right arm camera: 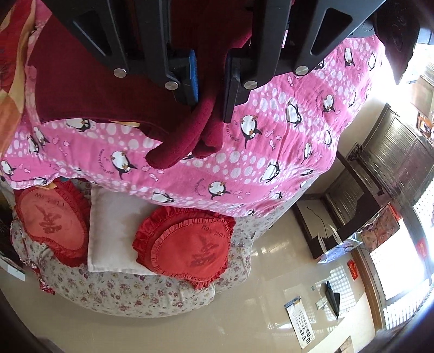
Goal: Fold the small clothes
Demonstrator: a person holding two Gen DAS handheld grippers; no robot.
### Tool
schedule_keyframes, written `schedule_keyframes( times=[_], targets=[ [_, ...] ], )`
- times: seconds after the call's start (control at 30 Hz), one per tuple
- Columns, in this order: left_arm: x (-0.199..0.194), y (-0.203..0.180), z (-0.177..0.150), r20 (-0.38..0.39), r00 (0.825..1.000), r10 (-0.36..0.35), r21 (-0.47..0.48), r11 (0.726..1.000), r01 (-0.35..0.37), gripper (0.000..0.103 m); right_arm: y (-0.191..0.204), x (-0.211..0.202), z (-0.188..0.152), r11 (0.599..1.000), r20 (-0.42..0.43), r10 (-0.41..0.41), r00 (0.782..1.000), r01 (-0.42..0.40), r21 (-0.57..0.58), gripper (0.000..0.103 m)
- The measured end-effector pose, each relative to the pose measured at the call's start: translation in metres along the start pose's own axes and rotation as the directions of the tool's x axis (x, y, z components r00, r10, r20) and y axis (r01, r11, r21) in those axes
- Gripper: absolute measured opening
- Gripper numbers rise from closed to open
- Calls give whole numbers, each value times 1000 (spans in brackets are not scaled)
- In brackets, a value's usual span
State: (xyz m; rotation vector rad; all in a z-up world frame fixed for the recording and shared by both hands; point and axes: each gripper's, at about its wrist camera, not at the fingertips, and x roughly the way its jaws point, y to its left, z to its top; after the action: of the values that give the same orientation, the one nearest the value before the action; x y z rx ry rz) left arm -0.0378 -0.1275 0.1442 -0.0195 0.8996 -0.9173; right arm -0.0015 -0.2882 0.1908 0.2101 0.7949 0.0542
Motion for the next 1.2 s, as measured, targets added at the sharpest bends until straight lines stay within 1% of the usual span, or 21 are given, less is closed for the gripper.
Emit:
schedule_keyframes(
  times=[0.2, 0.37, 0.43, 0.57, 0.63, 0.67, 0.7, 0.73, 0.77, 0.8, 0.9, 0.97, 1.0, 1.03, 1.07, 1.1, 1.2],
  targets=[
    [22, -52, 9, -31, 999, -20, 85, 996, 22, 25, -46, -27, -13, 999, 27, -21, 999, 20, 50, 11],
    [39, -76, 12, -57, 998, -12, 118, 993, 19, 25, -76, -37, -24, 995, 40, -18, 999, 14, 104, 11],
    [46, -80, 15, -67, 998, -5, 127, 992, 14, 24, -86, -39, -27, 992, 44, 3, 999, -8, 126, 11],
    [51, -82, 13, -73, 997, 6, 131, 991, 3, 24, -107, -36, -33, 964, 52, 114, 992, -124, 236, 11],
    [50, -83, 10, -73, 997, 12, 136, 991, -2, 24, -110, -35, -35, 957, 61, 135, 989, -146, 252, 15],
    [51, -82, 9, -75, 997, 10, 133, 991, 0, 24, -110, -34, -36, 953, 65, 148, 987, -160, 257, 24],
    [52, -81, 10, -77, 997, 8, 130, 992, 2, 24, -109, -33, -36, 949, 67, 162, 985, -174, 263, 44],
    [52, -80, 10, -79, 997, 7, 128, 992, 3, 24, -108, -33, -36, 944, 73, 175, 982, -189, 271, 55],
    [53, -80, 11, -79, 997, 8, 128, 992, 2, 24, -107, -33, -36, 942, 80, 185, 979, -200, 270, 70],
    [52, -80, 11, -78, 997, 9, 128, 992, 1, 24, -105, -32, -36, 944, 77, 189, 979, -203, 260, 72],
    [51, -78, 11, -75, 997, 10, 124, 992, 0, 24, -95, -21, -34, 960, 18, 173, 985, -173, 221, 72],
    [50, -77, 10, -76, 997, 8, 120, 993, 1, 24, -94, -13, -35, 962, -14, 178, 984, -171, 215, 72],
    [49, -76, 10, -76, 997, 9, 119, 993, 0, 24, -94, -9, -37, 962, -24, 176, 984, -167, 215, 64],
    [49, -76, 10, -75, 997, 13, 119, 993, -4, 24, -94, -7, -38, 965, -25, 166, 986, -157, 211, 53],
    [48, -75, 10, -78, 997, 11, 117, 993, -1, 24, -93, -7, -38, 970, -23, 147, 989, -139, 199, 32],
    [47, -75, 10, -79, 997, 4, 114, 994, 5, 24, -93, -9, -39, 974, -10, 131, 991, -127, 185, 26],
    [42, -82, 14, -75, 997, -27, 119, 992, 35, 24, -90, -29, -38, 988, 49, 76, 996, -82, 129, 18]
  ],
)
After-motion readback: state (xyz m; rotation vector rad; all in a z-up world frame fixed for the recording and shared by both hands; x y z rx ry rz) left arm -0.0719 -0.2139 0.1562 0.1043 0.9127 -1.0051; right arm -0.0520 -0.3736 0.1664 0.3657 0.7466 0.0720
